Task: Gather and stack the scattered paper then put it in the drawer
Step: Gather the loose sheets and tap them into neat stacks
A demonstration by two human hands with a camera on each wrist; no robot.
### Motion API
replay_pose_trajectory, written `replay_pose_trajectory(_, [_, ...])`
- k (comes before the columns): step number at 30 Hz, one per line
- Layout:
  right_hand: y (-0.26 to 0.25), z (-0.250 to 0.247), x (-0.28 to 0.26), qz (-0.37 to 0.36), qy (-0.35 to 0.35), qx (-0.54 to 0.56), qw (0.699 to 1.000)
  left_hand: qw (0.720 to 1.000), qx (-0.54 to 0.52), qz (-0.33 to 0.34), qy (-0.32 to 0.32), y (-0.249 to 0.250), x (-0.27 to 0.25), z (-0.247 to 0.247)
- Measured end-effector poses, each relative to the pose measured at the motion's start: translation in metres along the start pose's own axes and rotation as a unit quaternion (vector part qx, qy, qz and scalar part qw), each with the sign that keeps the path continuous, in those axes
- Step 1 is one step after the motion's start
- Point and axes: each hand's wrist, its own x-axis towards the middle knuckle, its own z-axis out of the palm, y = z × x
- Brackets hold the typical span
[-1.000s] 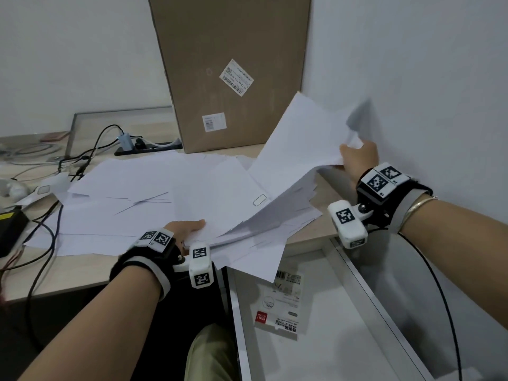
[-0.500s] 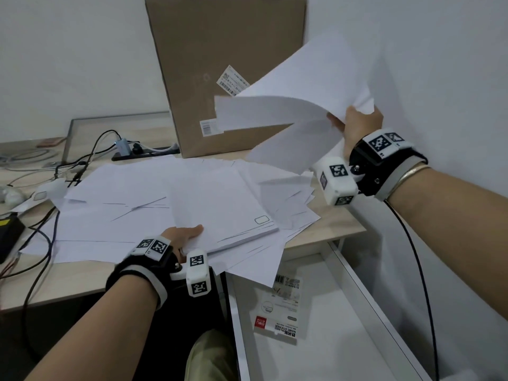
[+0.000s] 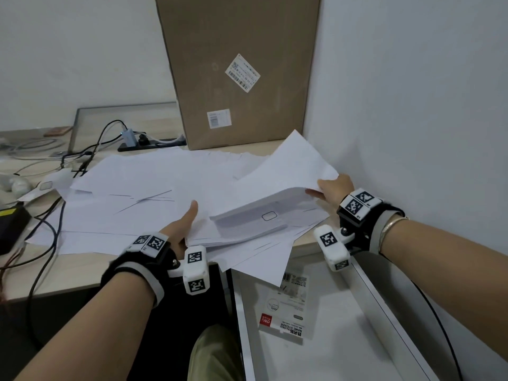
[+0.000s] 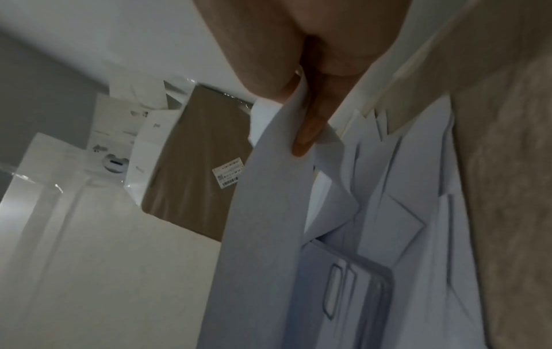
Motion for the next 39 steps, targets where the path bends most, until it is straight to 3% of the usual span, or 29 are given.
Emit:
replay_pose_trajectory(2, [0.006, 0.005, 0.002, 0.010, -0.029, -0.016, 0.999, 1.000, 0.020, -0.007, -0.009, -0.005, 0.021, -0.007])
replay_pose_trajectory(5, [0.013, 0.009, 0.008, 0.040, -0.055, -0.031, 0.997, 0.998, 0.051, 0.003, -0.021, 0.006, -0.029, 0.014])
replay_pose_trajectory(10, [0.013, -0.010, 0.018, 0.156, -0.080, -0.096, 0.980, 0.999, 0.045, 0.003, -0.011, 0.008, -0.029, 0.019])
replay_pose_trajectory(13, [0.013, -0.028, 0.031, 0.204, -0.080, -0.035, 0.975, 0.999, 0.036, -0.005, -0.012, 0.008, -0.023, 0.016])
replay_pose_trajectory(16, [0.016, -0.035, 0.041, 0.203, -0.045, -0.025, 0.978, 0.999, 0.045, -0.017, -0.006, 0.005, -0.013, 0.011])
replay_pose_trajectory(21, [0.014, -0.032, 0.054, 0.205, -0.029, -0.165, 0.964, 0.999, 0.040, -0.002, 0.020, 0.007, -0.023, 0.018])
replay_pose_trajectory(24, [0.005, -0.029, 0.052, 0.155, 0.016, -0.176, 0.972, 1.000, 0.011, -0.005, 0.004, 0.007, -0.026, 0.021])
replay_pose_trajectory(26, [0.000, -0.026, 0.053, 0.075, 0.055, -0.183, 0.979, 1.000, 0.007, -0.002, 0.007, 0.005, -0.022, 0.018])
replay_pose_trajectory(31, [-0.013, -0.027, 0.056, -0.052, 0.137, -0.082, 0.986, 1.000, 0.013, -0.005, 0.010, 0.002, -0.006, 0.011])
replay_pose_trajectory(35, [-0.040, -0.021, 0.048, -0.125, 0.128, -0.031, 0.983, 1.000, -0.004, -0.005, 0.005, 0.000, -0.002, 0.008])
replay_pose_trajectory(39, [-0.055, -0.017, 0.045, -0.128, 0.082, -0.029, 0.988, 1.000, -0.008, 0.001, 0.000, 0.000, -0.004, 0.009])
